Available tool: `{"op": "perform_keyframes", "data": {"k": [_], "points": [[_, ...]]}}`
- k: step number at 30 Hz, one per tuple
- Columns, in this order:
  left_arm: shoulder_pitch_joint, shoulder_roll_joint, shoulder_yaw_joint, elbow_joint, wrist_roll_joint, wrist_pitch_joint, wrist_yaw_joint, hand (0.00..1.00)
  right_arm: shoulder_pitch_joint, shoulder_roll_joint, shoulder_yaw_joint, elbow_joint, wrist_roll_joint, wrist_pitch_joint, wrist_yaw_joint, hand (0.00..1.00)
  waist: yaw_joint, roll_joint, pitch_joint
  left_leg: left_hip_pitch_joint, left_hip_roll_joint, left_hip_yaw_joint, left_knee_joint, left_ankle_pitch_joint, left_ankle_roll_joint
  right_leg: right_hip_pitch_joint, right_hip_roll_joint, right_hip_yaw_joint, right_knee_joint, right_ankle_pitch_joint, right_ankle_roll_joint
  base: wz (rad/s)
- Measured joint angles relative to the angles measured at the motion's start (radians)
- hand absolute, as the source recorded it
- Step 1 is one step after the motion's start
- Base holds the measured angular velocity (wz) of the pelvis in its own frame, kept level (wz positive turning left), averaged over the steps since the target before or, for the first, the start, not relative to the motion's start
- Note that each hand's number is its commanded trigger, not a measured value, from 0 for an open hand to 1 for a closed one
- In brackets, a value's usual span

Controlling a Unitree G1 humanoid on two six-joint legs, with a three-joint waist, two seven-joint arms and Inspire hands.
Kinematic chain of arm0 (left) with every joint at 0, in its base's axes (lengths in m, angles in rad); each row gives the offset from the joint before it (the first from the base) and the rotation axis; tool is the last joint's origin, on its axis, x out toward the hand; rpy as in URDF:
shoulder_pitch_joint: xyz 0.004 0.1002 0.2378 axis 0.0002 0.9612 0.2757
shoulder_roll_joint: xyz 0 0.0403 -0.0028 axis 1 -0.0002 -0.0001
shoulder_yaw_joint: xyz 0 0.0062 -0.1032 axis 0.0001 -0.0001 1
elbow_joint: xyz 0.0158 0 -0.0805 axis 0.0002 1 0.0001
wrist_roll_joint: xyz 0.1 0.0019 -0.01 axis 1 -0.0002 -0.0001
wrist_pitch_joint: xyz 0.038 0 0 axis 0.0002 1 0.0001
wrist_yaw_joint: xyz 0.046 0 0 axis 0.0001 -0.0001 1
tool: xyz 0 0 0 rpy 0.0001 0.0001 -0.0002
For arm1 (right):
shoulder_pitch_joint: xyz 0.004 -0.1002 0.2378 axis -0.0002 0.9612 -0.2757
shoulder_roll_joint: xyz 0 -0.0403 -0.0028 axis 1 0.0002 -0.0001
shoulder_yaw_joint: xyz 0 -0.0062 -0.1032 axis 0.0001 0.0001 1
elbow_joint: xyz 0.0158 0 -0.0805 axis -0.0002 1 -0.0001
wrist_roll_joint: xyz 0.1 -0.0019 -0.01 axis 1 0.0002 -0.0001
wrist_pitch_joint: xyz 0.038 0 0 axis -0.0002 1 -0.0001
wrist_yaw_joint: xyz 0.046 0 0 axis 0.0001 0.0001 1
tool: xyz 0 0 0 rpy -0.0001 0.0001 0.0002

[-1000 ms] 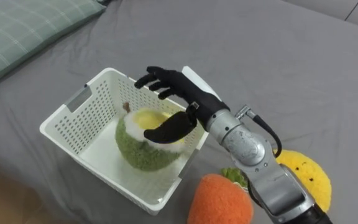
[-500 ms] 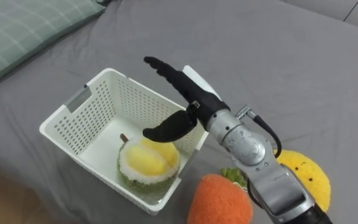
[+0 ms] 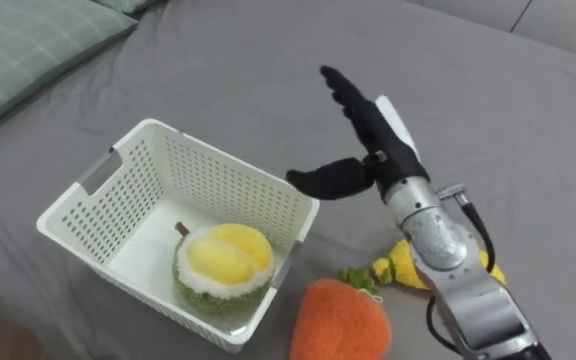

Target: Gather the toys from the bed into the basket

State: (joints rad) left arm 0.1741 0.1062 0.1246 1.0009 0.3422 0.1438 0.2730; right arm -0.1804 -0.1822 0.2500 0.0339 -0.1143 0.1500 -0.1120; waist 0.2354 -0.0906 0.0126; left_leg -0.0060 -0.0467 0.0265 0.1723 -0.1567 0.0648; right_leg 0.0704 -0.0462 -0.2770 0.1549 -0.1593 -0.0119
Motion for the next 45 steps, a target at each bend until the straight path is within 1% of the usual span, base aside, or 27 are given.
{"op": "perform_keyframes", "data": {"k": [1,3,5,6,8,9,10,13,14,17,19,21,22,23,25,27,28,31,32,33,35,37,39,40,43,45], "points": [[0.011,0.0,0.006,0.0,0.0,0.0,0.0,0.0,0.004,-0.011,-0.021,0.023,0.013,-0.01,-0.014,0.0,-0.016,-0.001,-0.0015,0.002,0.0,-0.001,0.001,0.0,0.0,0.0,0.0,0.0,0.0,0.0,0.0,0.0],[0.021,-0.001,0.024,0.002,0.002,0.0,0.0,0.0,0.005,-0.014,-0.067,0.053,0.033,-0.01,-0.033,0.0,-0.025,-0.002,-0.0021,-0.001,0.0,-0.001,0.001,0.0,0.0,0.0,0.0,0.001,-0.001,0.0,0.0,0.0],[0.04,0.0,0.04,0.002,0.005,0.001,-0.001,0.0,0.005,-0.021,-0.117,0.074,0.048,-0.01,-0.074,0.0,-0.037,-0.003,-0.0037,0.002,0.0,0.0,0.001,0.0,0.0,0.0,0.001,0.002,-0.001,0.0,0.0,0.0],[0.045,0.0,0.044,0.002,0.006,0.001,-0.002,0.0,0.005,-0.022,-0.128,0.078,0.048,-0.01,-0.086,0.0,-0.039,-0.003,-0.0039,0.004,0.0,0.0,0.001,0.0,0.0,0.0,0.001,0.002,-0.001,0.0,0.0,0.0],[0.07,0.0,0.071,0.0,0.017,0.002,-0.011,0.0,0.006,-0.024,-0.162,0.122,0.055,-0.028,-0.121,0.0,-0.045,-0.005,-0.0052,0.014,0.0,0.001,0.002,0.0,0.0,0.009,0.001,0.002,-0.002,0.0,0.0,0.0],[0.076,0.0,0.08,-0.001,0.017,0.002,-0.014,0.0,0.006,-0.027,-0.168,0.137,0.064,-0.029,-0.127,0.0,-0.048,-0.006,-0.0058,0.017,0.0,0.001,0.002,0.0,0.0,0.012,0.001,0.003,-0.003,0.0,0.0,0.0],[0.085,0.002,0.094,-0.002,0.017,0.004,-0.019,0.0,0.006,-0.033,-0.177,0.167,0.08,-0.029,-0.135,0.0,-0.054,-0.01,-0.0085,0.017,0.0,0.0,0.002,0.0,0.0,0.013,0.001,0.001,-0.003,0.0,0.0,0.0],[0.106,0.012,0.106,-0.003,0.017,0.004,-0.02,0.0,0.006,-0.063,-0.182,0.261,0.11,-0.029,-0.158,0.0,-0.059,-0.019,-0.014,0.014,0.0,-0.003,0.004,0.0,0.0,0.016,0.0,-0.001,-0.002,0.0,0.0,0.01],[0.115,0.017,0.106,-0.003,0.017,0.005,-0.02,0.0,0.006,-0.07,-0.184,0.29,0.112,-0.027,-0.167,0.0,-0.061,-0.02,-0.0146,0.012,0.0,-0.003,0.007,-0.001,0.001,0.016,0.0,-0.001,-0.001,0.0,0.0,0.03],[0.122,0.025,0.107,-0.013,0.016,0.015,-0.02,0.0,0.007,-0.092,-0.185,0.304,0.115,-0.026,-0.187,0.0,-0.069,-0.023,-0.0151,-0.017,0.001,-0.004,0.021,-0.002,0.002,-0.006,-0.001,-0.001,0.006,0.0,0.001,0.01],[0.118,0.031,0.106,-0.013,0.016,0.02,-0.02,0.0,0.007,-0.103,-0.187,0.315,0.116,-0.026,-0.195,0.0,-0.072,-0.024,-0.0159,-0.03,0.001,-0.004,0.028,-0.002,0.002,-0.018,-0.002,-0.004,0.015,0.0,0.0,0.02],[0.112,0.038,0.106,-0.012,0.011,0.024,-0.029,0.0,0.004,-0.115,-0.19,0.341,0.123,-0.028,-0.197,0.0,-0.075,-0.027,-0.0149,-0.037,0.0,-0.008,0.032,-0.001,0.003,-0.021,-0.003,-0.011,0.015,0.0,0.001,0.08],[0.105,0.047,0.103,-0.012,0.01,0.025,-0.036,0.0,0.002,-0.13,-0.191,0.372,0.124,-0.027,-0.197,0.0,-0.076,-0.032,-0.0143,-0.041,-0.001,-0.012,0.033,-0.001,0.003,-0.022,-0.004,-0.016,0.016,0.0,0.001,0.08],[0.103,0.057,0.093,-0.012,0.005,0.025,-0.043,0.0,-0.013,-0.138,-0.191,0.406,0.124,-0.026,-0.197,0.0,-0.073,-0.037,-0.0175,-0.053,-0.001,-0.012,0.036,-0.001,0.003,-0.036,-0.004,-0.017,0.019,0.0,0.0,0.06],[0.097,0.069,0.076,-0.012,0.001,0.025,-0.048,0.0,-0.047,-0.147,-0.191,0.441,0.121,-0.026,-0.199,0.0,-0.078,-0.043,-0.0163,-0.081,0.001,-0.012,0.047,0.0,0.003,-0.062,-0.004,-0.019,0.029,0.001,-0.001,0.0],[0.088,0.071,0.064,-0.013,0.0,0.025,-0.048,0.0,-0.077,-0.156,-0.191,0.475,0.119,-0.026,-0.205,0.0,-0.081,-0.043,-0.0159,-0.108,0.001,-0.013,0.055,0.002,0.004,-0.088,-0.002,-0.022,0.033,0.004,-0.002,0.03],[0.077,0.072,0.064,-0.012,-0.007,0.025,-0.048,0.0,-0.094,-0.169,-0.191,0.509,0.122,-0.03,-0.205,0.0,-0.082,-0.044,-0.0123,-0.123,0.0,-0.02,0.062,0.003,0.005,-0.096,-0.001,-0.028,0.032,0.005,-0.002,0.11],[0.059,0.092,0.055,-0.013,-0.038,0.02,-0.047,0.0,-0.154,-0.182,-0.191,0.622,0.129,-0.029,-0.205,0.0,-0.084,-0.047,-0.0076,-0.165,-0.001,-0.034,0.082,0.003,0.006,-0.125,-0.003,-0.043,0.032,0.01,-0.003,0.15],[0.05,0.103,0.036,-0.013,-0.047,0.02,-0.047,0.0,-0.179,-0.186,-0.189,0.667,0.123,-0.03,-0.205,0.0,-0.088,-0.046,-0.0045,-0.182,-0.002,-0.042,0.089,0.003,0.006,-0.138,-0.003,-0.053,0.032,0.012,-0.004,0.19],[0.045,0.109,0.023,-0.013,-0.048,0.02,-0.047,0.0,-0.19,-0.189,-0.186,0.694,0.117,-0.03,-0.204,0.0,-0.089,-0.045,-0.0043,-0.192,-0.002,-0.043,0.093,0.003,0.006,-0.146,-0.003,-0.054,0.032,0.012,-0.004,0.14],[0.026,0.122,-0.013,-0.012,-0.047,0.019,-0.05,0.0,-0.211,-0.198,-0.166,0.768,0.108,-0.03,-0.192,0.0,-0.082,-0.04,0.0022,-0.213,-0.002,-0.047,0.102,0.003,0.006,-0.163,-0.001,-0.056,0.031,0.014,-0.004,0.05],[0.022,0.123,-0.02,-0.01,-0.046,0.017,-0.051,0.0,-0.212,-0.2,-0.151,0.801,0.107,-0.03,-0.178,0.0,-0.072,-0.035,0.0031,-0.222,-0.003,-0.047,0.1,0.003,0.006,-0.171,-0.002,-0.055,0.031,0.014,-0.004,0.0],[0.018,0.122,-0.032,-0.009,-0.047,0.015,-0.052,0.0,-0.213,-0.204,-0.151,0.841,0.097,-0.03,-0.164,0.0,-0.065,-0.031,0.0058,-0.232,-0.003,-0.049,0.1,0.003,0.006,-0.181,-0.003,-0.056,0.031,0.015,-0.004,0.0],[0.017,0.12,-0.033,-0.008,-0.049,0.015,-0.053,0.0,-0.214,-0.205,-0.15,0.869,0.074,-0.03,-0.159,0.0,-0.055,-0.027,0.007,-0.239,-0.002,-0.05,0.098,0.003,0.006,-0.191,-0.004,-0.057,0.032,0.015,-0.004,0.0],[0.011,0.119,-0.058,-0.006,-0.055,0.009,-0.053,0.0,-0.235,-0.207,-0.144,0.941,0.047,-0.03,-0.148,0.0,-0.045,-0.025,0.0081,-0.276,-0.002,-0.051,0.099,0.009,0.004,-0.231,-0.004,-0.058,0.034,0.016,-0.007,0.0],[-0.002,0.12,-0.074,0.004,-0.057,0.009,-0.053,0.0,-0.248,-0.217,-0.117,0.979,0.051,-0.031,-0.145,0.0,-0.037,-0.024,0.0087,-0.294,-0.002,-0.051,0.1,0.013,0.004,-0.25,-0.004,-0.059,0.034,0.017,-0.008,0.0]]}}
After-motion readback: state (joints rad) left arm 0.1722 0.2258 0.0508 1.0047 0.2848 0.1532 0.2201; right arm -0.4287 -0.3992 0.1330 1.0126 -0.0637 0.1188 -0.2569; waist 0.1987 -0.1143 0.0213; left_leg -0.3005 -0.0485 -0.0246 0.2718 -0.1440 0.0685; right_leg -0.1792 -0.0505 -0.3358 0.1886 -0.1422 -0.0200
